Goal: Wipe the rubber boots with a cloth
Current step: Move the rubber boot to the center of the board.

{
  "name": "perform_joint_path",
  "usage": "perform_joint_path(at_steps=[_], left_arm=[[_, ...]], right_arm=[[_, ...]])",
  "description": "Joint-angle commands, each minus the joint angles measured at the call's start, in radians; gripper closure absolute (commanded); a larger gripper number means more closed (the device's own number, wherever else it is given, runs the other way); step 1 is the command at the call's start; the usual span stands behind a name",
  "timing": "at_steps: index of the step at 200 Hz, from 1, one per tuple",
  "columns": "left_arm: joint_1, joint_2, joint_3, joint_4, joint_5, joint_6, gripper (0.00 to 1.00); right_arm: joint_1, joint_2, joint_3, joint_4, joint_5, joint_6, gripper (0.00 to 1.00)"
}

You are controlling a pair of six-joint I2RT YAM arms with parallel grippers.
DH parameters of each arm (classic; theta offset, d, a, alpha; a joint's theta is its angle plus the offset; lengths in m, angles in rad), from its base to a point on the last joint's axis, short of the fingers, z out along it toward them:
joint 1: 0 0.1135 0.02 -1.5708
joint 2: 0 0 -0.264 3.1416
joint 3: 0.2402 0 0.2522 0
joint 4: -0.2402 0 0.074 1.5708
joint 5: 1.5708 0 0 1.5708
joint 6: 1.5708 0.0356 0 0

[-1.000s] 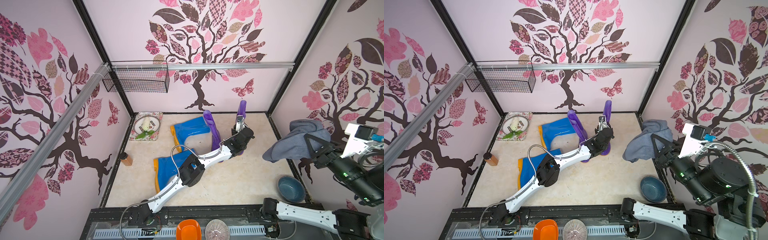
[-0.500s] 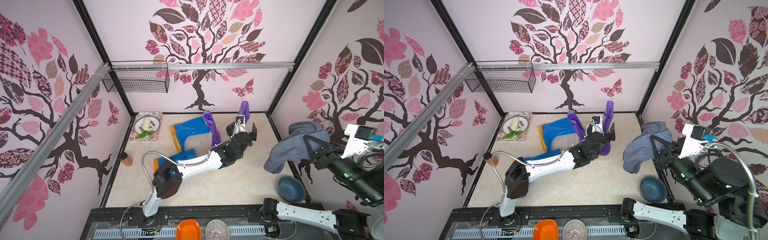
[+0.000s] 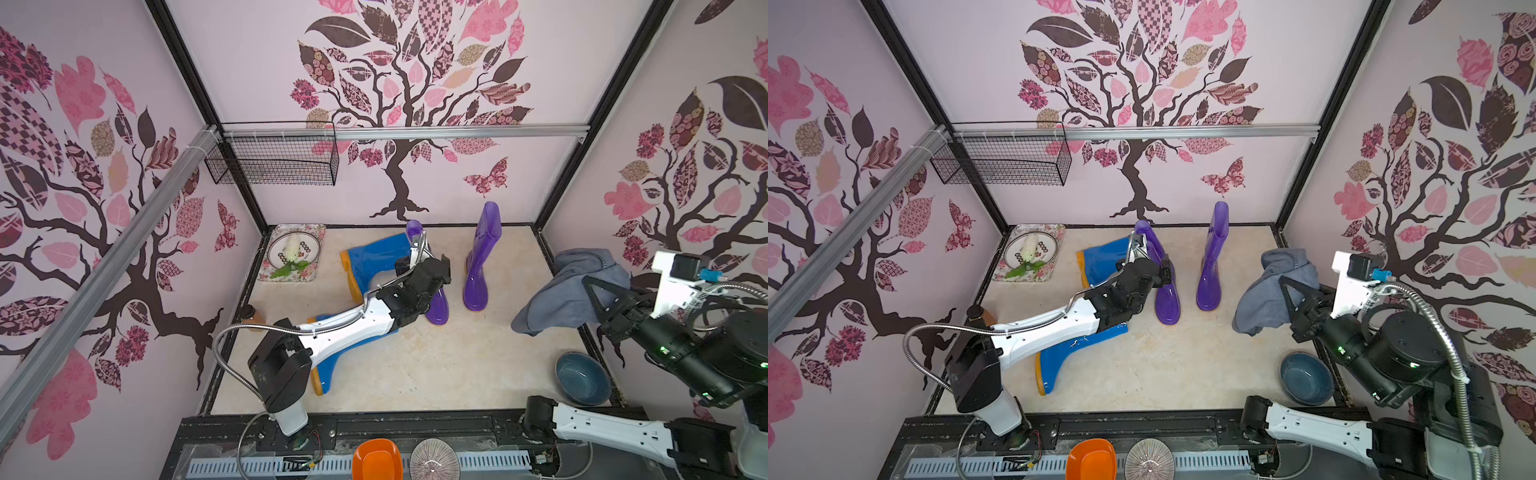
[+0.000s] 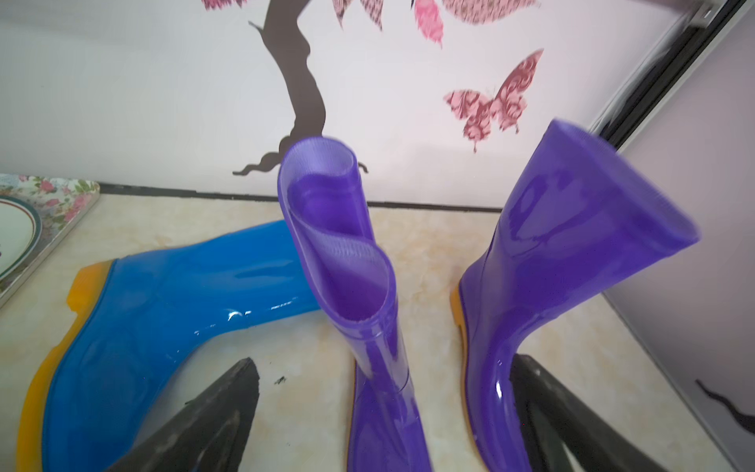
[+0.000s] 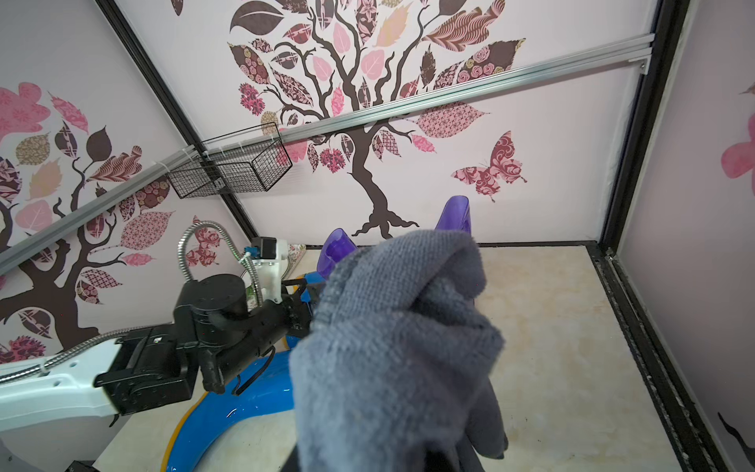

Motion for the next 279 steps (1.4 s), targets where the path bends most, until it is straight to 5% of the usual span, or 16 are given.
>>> perform_joint_path(at_steps=[1, 50, 88, 111, 150, 223, 279], left_arm=[[0.033, 0.044, 0.042, -0.067, 0.045, -0.042, 0.02], [0.104, 0.163, 0.134, -0.043, 0.109, -0.027, 0.02], [0.118, 0.29, 0.28, -0.05, 0.145, 0.021, 0.15], [0.126, 0.328, 0.316, -0.045, 0.167, 0.028, 0.4], [0.125, 0.366, 0.411, -0.045, 0.205, -0.014, 1.0], [0.126, 0.567, 0.805, -0.103, 0.16, -0.058, 1.0], [0.138, 0.739, 1.041, -0.16, 0.125, 0.027, 1.0]], right_arm=[[0.002, 0.003, 0.0, 0.027, -0.002, 0.011, 1.0], [0.001, 0.009, -0.006, 0.022, 0.0, 0.0, 1.0], [0.0, 0.01, -0.028, 0.03, -0.001, -0.005, 1.0], [-0.001, 0.001, -0.046, 0.034, 0.003, -0.005, 1.0], [0.001, -0.001, -0.049, 0.041, 0.019, -0.024, 1.0], [0.0, -0.003, -0.072, 0.092, 0.042, -0.08, 1.0], [0.0, -0.022, -0.101, 0.102, 0.049, -0.107, 1.0]])
